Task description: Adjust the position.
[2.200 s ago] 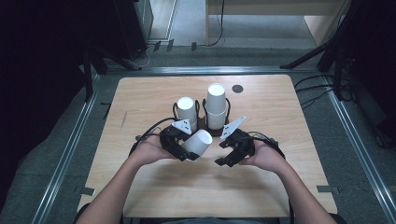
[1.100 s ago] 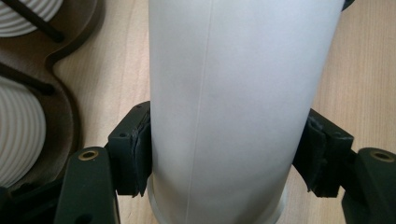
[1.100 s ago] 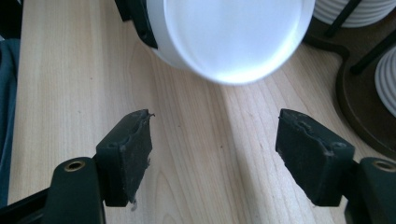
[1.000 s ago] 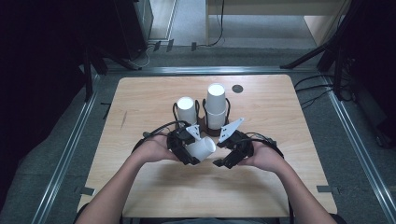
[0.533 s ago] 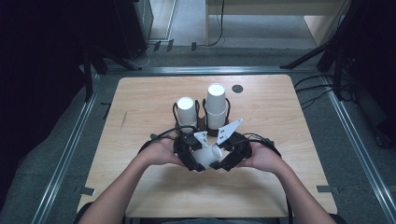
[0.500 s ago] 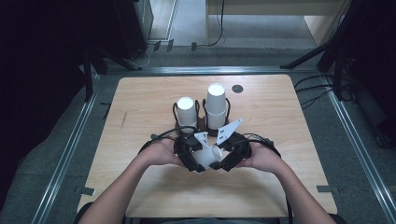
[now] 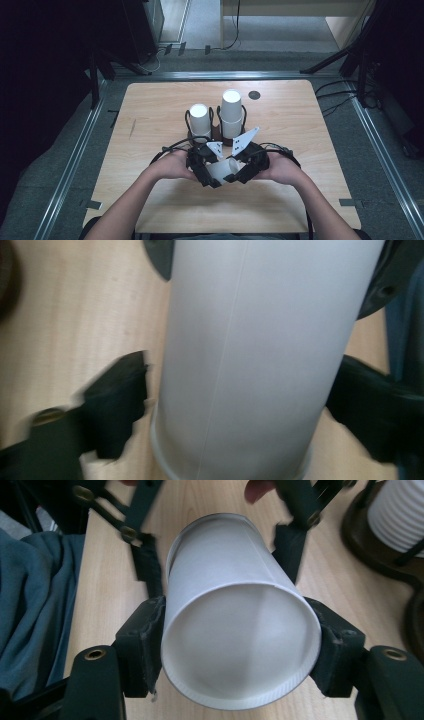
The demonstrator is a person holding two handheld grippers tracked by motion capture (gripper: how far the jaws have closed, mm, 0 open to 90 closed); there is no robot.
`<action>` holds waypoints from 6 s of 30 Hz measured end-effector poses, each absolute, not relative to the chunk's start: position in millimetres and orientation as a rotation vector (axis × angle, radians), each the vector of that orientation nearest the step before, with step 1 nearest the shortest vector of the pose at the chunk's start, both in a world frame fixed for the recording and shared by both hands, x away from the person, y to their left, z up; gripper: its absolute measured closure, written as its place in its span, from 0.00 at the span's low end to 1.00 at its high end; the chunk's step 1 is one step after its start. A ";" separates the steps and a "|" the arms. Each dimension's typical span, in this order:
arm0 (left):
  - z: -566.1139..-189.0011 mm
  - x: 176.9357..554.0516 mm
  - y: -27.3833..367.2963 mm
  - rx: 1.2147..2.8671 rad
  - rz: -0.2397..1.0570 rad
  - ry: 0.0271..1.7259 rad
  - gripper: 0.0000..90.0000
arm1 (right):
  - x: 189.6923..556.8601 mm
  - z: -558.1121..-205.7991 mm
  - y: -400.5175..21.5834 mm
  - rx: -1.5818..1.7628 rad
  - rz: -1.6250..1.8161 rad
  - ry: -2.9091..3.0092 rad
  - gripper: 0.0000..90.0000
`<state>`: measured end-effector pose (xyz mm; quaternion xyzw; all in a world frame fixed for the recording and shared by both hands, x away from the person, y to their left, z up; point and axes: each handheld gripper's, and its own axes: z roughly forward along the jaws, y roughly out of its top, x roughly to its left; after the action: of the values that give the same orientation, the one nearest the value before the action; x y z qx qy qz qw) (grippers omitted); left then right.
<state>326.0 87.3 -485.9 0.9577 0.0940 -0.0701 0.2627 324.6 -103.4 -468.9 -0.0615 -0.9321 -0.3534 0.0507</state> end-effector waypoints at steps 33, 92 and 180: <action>-490.5 327.8 101.7 2.332 -0.091 0.363 0.08 | 334.1 -463.2 -126.5 -0.350 -1.186 -2.785 0.36; -478.8 337.3 94.8 2.668 -0.148 0.380 0.27 | 331.3 -474.3 -114.7 -0.310 -1.068 -2.929 0.24; -483.2 321.1 110.8 2.255 -0.190 0.266 0.16 | 325.6 -461.3 -116.9 -0.164 -1.219 -2.785 0.34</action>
<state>321.1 110.8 -483.2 0.8990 0.1061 -0.0758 0.4181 325.6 -116.9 -461.3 -0.0539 -0.9137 -0.3999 0.0486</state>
